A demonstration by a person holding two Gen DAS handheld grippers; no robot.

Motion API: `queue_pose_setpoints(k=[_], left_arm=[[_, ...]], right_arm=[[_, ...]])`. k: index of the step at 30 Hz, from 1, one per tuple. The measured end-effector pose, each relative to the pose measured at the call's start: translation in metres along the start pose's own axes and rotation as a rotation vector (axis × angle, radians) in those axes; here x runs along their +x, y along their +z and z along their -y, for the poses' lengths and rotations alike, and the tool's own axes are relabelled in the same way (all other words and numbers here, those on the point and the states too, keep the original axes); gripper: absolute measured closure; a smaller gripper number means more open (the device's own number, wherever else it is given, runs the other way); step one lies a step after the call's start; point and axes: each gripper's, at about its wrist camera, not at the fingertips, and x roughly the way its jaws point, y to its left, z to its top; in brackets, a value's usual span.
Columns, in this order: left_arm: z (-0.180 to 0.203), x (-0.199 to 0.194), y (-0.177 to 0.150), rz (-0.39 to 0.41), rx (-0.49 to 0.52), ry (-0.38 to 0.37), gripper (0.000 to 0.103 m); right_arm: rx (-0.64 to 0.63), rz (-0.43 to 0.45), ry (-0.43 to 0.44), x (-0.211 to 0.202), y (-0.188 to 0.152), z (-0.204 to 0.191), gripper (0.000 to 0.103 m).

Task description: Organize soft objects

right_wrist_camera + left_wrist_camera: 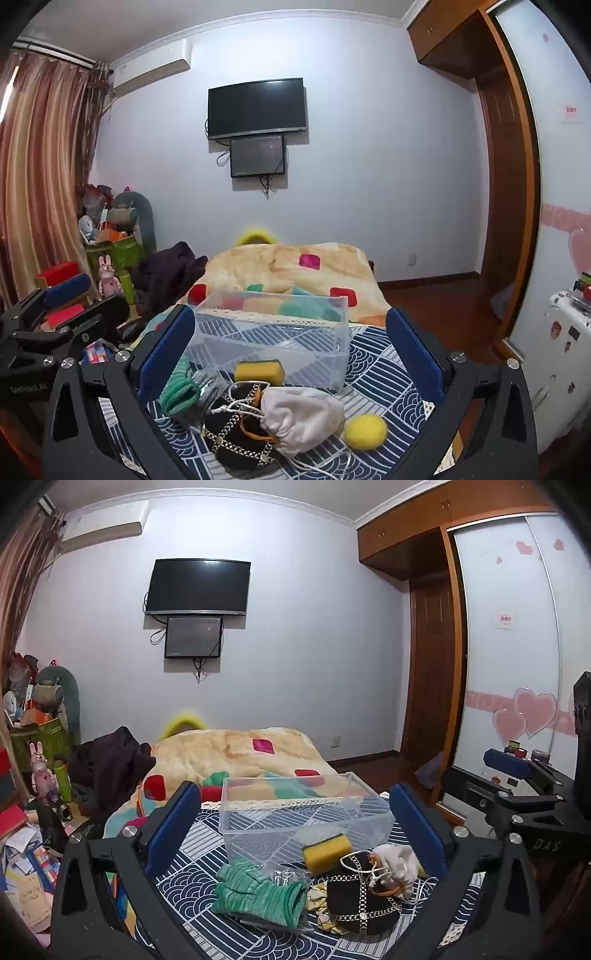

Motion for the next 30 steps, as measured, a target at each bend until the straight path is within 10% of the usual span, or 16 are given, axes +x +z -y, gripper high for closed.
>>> queue_pose_setpoints(k=[30], left_arm=[[0.005, -0.005, 0.005, 0.021, 0.007, -0.003, 0.0]], right_arm=[[-0.011, 0.04, 0.009, -0.011, 0.003, -0.001, 0.0]])
